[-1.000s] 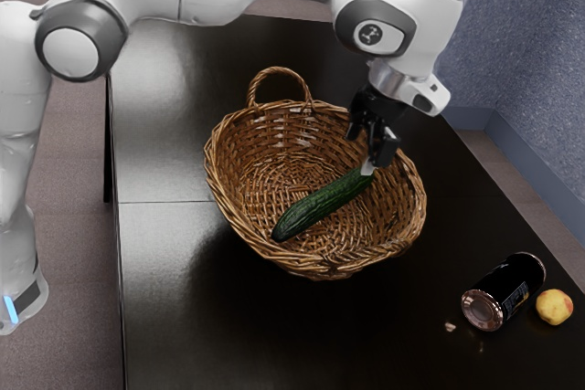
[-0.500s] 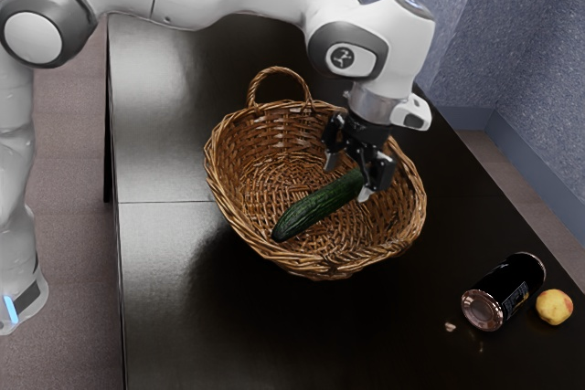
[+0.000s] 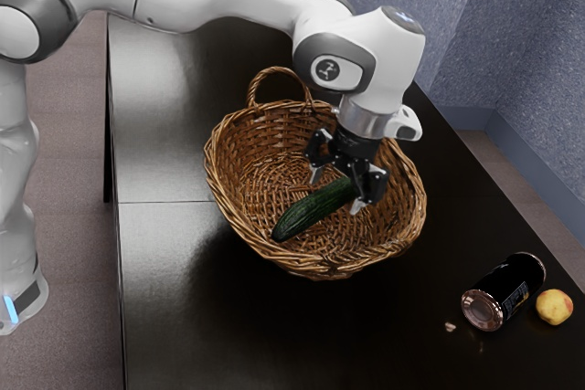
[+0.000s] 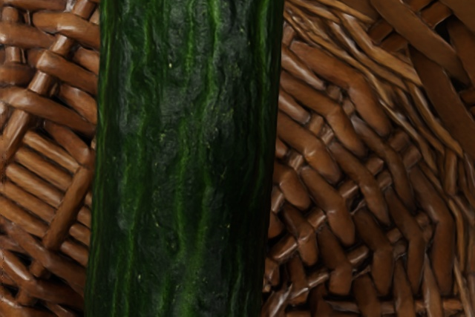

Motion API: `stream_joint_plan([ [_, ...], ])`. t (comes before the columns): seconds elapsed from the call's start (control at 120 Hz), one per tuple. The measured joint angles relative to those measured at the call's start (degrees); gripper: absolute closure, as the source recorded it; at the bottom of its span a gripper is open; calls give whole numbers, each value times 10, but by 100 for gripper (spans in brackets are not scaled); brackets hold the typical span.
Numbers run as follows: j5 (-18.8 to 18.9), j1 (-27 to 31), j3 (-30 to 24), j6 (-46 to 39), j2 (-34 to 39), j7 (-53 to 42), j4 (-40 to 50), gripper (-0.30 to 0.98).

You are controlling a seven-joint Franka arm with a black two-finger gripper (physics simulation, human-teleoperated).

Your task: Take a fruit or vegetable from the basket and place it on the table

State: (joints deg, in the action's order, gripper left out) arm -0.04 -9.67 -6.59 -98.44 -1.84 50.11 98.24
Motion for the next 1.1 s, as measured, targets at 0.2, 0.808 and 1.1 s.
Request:
stream_joint_plan([
  [0.2,10,24,1,-1,-12,33,0,0],
  [0.808,13,35,-3,-21,-23,90,16,0],
  [1.1,22,31,-4,-35,-31,104,18,0],
])
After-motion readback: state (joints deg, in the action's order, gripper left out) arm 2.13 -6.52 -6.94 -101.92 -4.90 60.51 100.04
